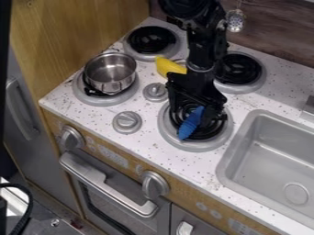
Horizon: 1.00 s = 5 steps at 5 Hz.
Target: Move the blue fork to the upper right burner
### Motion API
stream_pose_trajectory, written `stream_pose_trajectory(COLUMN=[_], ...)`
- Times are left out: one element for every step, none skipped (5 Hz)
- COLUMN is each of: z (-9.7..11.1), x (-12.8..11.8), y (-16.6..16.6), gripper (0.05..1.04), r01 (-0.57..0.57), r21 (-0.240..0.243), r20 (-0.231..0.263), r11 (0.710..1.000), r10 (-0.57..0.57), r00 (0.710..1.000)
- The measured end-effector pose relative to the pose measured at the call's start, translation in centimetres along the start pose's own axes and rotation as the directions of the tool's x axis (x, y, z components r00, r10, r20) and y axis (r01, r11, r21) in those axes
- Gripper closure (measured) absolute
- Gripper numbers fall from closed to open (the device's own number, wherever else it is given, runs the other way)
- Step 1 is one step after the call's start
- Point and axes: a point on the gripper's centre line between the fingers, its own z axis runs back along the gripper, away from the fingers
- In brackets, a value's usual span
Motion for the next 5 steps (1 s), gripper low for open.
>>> stream_pose_trajectory(z=[0.3,-2.3,-2.5,-2.7,-2.5], x=[0.5,0.1,0.5,0.5,0.4], y=[-0.1,0.0,0.5,0.2,0.0], gripper=[0.084,0.130,0.409,0.648,0.673], r01=[-0.002,-0.015,-0.024,-0.018,0.033], r21=[-0.004,0.011,0.024,0.011,0.044], r20=[-0.007,-0.093,-0.075,-0.052,-0.065], r11=[1.000,1.000,0.999,1.000,0.999], r10=[0.002,0.016,0.025,0.019,-0.030], r00=[1.000,0.996,0.997,0.998,0.997])
